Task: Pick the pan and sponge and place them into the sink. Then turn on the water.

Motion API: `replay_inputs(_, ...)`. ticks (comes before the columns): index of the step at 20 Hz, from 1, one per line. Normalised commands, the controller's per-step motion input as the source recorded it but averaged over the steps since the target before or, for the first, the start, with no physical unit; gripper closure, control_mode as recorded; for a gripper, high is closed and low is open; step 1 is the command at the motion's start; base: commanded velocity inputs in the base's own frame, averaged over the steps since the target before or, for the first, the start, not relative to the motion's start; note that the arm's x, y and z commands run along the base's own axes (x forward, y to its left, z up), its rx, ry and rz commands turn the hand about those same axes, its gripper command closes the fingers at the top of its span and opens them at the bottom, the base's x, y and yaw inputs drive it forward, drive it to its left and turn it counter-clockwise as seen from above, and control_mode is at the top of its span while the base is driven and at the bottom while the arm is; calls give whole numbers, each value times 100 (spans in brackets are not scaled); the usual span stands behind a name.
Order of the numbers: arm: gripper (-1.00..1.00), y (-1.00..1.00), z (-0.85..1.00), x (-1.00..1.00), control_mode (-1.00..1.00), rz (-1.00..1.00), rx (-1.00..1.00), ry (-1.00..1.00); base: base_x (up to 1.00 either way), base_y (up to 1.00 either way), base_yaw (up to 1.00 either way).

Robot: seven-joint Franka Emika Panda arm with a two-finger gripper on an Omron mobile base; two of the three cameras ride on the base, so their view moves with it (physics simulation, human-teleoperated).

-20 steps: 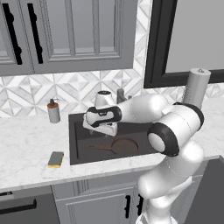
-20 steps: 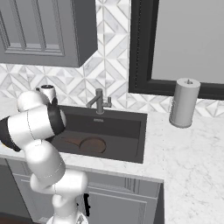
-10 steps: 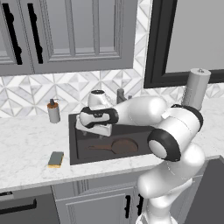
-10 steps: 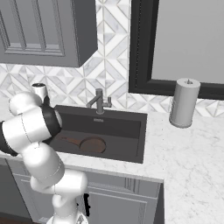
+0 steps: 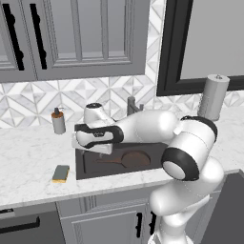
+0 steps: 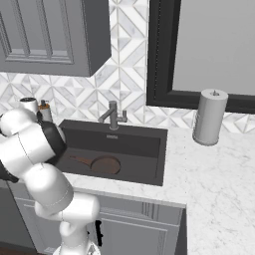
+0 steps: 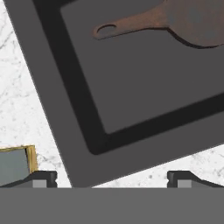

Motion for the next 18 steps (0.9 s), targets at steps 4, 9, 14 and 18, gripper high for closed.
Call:
replay_inputs(4, -100, 41, 0, -34, -100, 9, -4, 1, 0, 0, 0)
replay_inputs(9, -100, 46, 0, -17, -100, 6, -3, 3, 0, 0, 0)
replay_inputs(14, -100, 46, 0, 0, -100, 1, 0, 2, 0, 0, 0)
replay_inputs(18, -100, 44, 0, 0, -100, 0, 0, 0, 0, 0, 0)
